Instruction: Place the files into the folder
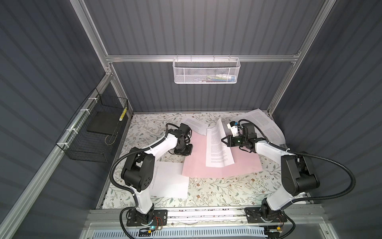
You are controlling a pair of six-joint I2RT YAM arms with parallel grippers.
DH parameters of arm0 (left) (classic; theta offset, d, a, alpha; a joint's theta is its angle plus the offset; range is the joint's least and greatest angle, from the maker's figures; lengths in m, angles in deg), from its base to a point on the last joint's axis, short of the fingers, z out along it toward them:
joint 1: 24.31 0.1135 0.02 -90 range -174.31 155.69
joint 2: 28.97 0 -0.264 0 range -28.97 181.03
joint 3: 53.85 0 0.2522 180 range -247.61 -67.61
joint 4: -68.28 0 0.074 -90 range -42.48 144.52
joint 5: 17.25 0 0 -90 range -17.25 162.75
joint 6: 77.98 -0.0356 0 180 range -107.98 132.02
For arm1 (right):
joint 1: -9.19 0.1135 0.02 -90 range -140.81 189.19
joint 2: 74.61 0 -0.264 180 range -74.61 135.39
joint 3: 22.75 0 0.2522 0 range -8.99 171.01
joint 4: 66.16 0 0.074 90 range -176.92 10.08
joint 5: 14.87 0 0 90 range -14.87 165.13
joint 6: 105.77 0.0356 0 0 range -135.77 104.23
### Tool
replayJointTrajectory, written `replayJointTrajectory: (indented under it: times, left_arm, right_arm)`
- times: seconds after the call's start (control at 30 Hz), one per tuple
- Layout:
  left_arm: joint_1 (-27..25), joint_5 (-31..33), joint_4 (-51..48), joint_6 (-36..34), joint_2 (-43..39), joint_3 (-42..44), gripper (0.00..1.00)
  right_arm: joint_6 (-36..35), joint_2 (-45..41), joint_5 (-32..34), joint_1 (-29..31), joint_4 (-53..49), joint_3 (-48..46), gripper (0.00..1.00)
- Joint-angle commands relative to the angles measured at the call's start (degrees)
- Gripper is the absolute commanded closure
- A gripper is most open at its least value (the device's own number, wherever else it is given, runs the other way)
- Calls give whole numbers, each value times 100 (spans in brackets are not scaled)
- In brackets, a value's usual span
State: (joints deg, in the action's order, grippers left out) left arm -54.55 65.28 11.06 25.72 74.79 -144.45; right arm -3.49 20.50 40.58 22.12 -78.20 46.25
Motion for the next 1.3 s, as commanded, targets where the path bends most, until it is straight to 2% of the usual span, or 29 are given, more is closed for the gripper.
replayJointTrajectory:
  times: [0.0,0.3,0.63,0.87,1.17,1.27]
  left_arm:
    - [30,115,-283,-86,122,11,100]
    - [38,71,-243,0,187,14,100]
    - [36,-224,321,586,144,586,96]
    - [37,-286,617,850,78,968,84]
    - [44,-380,716,898,149,1037,64]
    - [56,-374,731,904,182,1060,55]
  right_arm:
    - [176,112,-132,73,363,-118,100]
    - [724,286,-304,260,1014,-337,100]
    - [1236,583,-257,499,1476,-513,100]
    - [1317,734,-207,629,1367,-488,100]
    - [1337,960,-223,804,1367,-418,100]
    - [1368,1010,-143,807,1335,-405,100]
